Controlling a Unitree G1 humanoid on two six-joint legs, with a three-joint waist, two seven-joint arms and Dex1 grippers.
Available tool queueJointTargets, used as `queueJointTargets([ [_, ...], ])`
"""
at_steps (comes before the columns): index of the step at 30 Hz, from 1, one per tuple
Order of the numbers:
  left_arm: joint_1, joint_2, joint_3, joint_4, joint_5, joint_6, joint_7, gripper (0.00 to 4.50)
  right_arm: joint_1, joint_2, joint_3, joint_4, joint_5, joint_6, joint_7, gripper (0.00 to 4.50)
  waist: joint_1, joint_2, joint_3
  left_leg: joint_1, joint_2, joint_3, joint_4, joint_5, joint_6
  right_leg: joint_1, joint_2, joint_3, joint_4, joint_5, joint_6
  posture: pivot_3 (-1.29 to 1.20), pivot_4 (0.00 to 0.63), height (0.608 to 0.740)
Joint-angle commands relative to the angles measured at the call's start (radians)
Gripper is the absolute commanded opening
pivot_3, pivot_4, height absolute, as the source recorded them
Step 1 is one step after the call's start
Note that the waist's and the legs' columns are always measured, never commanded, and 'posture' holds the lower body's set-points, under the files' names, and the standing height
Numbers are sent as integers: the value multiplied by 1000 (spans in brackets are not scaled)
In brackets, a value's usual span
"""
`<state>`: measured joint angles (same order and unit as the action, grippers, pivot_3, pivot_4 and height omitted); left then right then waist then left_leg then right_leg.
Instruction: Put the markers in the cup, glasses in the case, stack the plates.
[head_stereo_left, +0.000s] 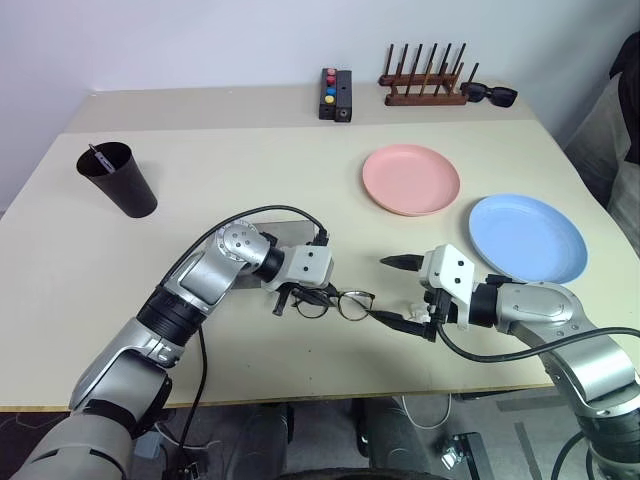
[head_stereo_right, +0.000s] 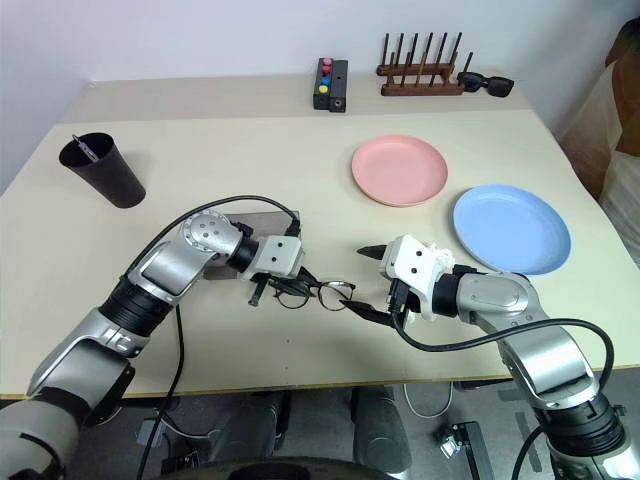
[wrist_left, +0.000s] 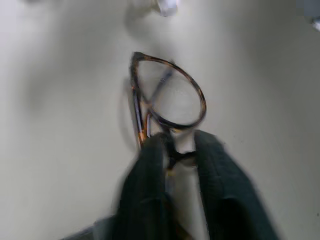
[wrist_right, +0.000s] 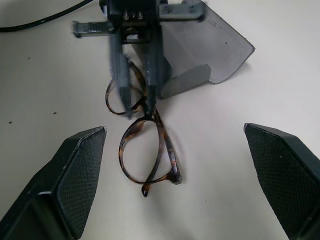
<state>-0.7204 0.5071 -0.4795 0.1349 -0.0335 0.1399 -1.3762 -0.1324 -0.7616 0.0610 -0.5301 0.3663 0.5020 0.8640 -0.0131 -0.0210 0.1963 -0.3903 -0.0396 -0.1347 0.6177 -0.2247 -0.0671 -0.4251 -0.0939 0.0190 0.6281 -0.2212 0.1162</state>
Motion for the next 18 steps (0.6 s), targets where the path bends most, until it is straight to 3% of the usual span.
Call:
queueJointTargets([
  [1, 7, -3, -6, -10, 11, 20, 6, 41, -8, 4, -12, -24, 6, -20, 1, 4500, 0, 1, 0, 1, 0, 0, 0, 0, 0, 1, 0, 0, 0, 0, 0, 0, 150, 739],
  [11, 34, 21, 46, -89, -82, 85, -41, 41, -21, -27, -62, 21, -12, -49, 6, 4500, 0, 0, 0, 0, 0, 0, 1, 0, 0, 1, 0, 0, 0, -1, 1, 0, 150, 739],
  [18, 38, 80, 162, -157, -211, 167, -72, 41, -34, -75, -161, 75, -4, -68, 24, 4500, -1, 0, 0, 0, 0, 0, 1, 0, 0, 1, 0, 0, 0, -1, 0, 0, 150, 739],
])
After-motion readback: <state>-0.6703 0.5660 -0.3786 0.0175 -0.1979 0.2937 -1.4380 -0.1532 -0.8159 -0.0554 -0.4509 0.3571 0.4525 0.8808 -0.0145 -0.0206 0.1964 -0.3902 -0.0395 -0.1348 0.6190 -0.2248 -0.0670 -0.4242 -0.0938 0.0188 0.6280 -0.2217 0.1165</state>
